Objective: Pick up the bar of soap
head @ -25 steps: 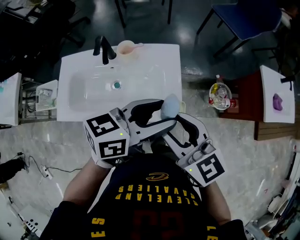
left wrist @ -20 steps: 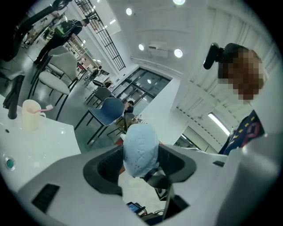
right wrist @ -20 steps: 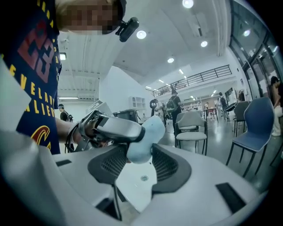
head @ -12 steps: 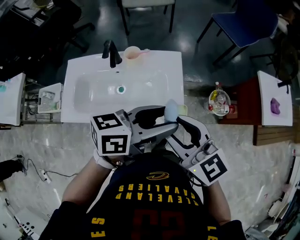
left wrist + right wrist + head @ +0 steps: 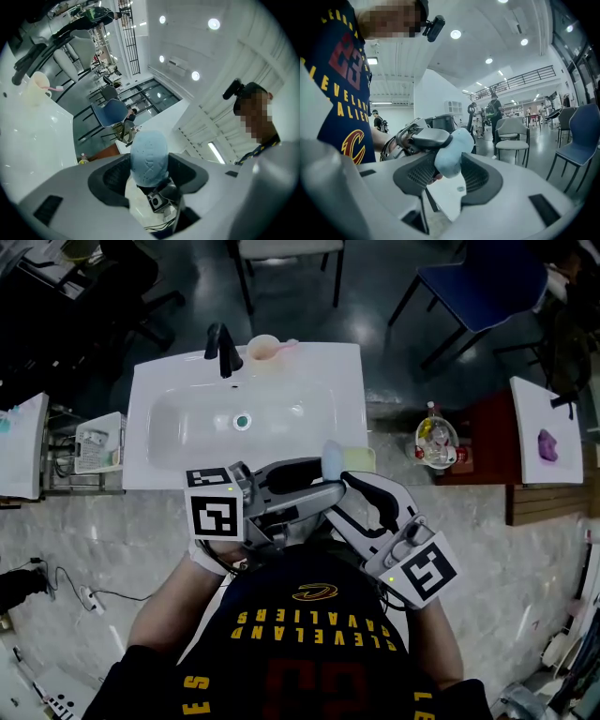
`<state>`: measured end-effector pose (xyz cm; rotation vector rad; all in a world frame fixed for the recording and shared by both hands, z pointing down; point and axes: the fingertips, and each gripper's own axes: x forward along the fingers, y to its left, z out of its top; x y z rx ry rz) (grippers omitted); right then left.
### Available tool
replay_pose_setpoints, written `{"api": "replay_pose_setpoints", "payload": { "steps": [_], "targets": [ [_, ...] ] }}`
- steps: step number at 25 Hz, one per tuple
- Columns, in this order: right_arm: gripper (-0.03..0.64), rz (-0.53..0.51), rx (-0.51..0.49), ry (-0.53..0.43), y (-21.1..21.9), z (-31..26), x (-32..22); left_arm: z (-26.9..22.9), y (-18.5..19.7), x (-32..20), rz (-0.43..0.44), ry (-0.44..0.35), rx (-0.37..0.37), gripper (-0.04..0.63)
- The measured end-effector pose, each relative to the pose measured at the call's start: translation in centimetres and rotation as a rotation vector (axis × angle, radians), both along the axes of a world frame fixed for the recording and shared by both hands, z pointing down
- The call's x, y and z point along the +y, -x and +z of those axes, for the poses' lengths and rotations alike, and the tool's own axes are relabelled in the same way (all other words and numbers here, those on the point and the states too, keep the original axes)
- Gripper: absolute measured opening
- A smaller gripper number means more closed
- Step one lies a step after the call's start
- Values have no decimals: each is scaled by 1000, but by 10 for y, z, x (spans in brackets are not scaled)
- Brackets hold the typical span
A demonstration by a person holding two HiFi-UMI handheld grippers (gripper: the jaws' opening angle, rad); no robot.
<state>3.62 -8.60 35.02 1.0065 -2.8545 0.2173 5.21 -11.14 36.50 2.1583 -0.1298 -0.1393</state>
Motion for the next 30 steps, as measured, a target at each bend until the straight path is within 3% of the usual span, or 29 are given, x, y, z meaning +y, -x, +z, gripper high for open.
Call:
{"api": "replay_pose_setpoints", "payload": {
  "steps": [5,11,18,20,24,30],
  "targets": [
    [186,34,-19,-22,2,-15,-1,-10,16,-8,-37,99,188,265],
    [173,84,-56,20,-21,-20,2,-17,44,-23,-95,129,285,265],
    [52,268,-243,121,-80,-20,-9,-26,63,-22,-130,116,351,265],
    [47,315,-251,154,-91,-13,-11,-26,65,-19,-128,116,351,265],
    [34,400,-174,174,-108,0,-15,-23,69,-17,-139,115,340,265],
    [32,450,-296,171,-129,-10,-15,-24,69,-16,-143,103,352,265]
  ]
}}
